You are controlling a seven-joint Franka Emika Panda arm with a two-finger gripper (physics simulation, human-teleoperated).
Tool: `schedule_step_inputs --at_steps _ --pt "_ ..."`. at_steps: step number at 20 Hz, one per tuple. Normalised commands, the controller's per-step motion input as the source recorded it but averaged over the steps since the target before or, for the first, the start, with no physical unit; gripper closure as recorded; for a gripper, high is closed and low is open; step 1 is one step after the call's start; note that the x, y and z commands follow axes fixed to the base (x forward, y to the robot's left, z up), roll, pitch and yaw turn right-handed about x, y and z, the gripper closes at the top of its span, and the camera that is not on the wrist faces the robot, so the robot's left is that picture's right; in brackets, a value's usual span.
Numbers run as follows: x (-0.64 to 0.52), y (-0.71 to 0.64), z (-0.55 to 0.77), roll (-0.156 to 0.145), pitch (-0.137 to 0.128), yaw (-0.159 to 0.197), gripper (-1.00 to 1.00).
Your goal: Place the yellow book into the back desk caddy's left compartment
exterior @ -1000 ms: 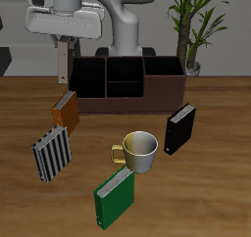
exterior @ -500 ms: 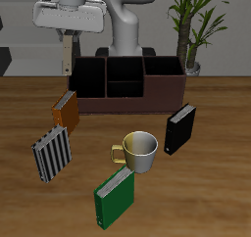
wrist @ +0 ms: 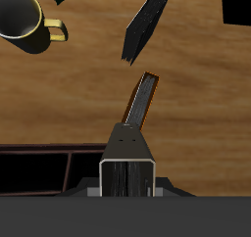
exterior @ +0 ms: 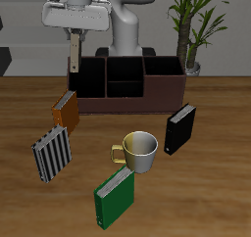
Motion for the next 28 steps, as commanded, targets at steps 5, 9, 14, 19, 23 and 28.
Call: schedule_step_inputs --at_steps 5,9,14,19,23,28 --pt "-0.19 0.07 0.0 0.002 -0.01 -0.004 1.0" --pt "-0.4 0.09 -0.12 0.016 -0.005 -0.006 1.0" --pt "-0.29 0.16 -0.07 0.032 -0.016 0.036 1.0" --pt "-0.14 0.06 -0.06 0.023 0.005 0.002 1.0" --pt "-0.05 -0.02 -0.08 0.009 -0.002 0.006 1.0" --pt "0.06 -0.11 -0.21 -0.027 0.034 -0.02 1.0"
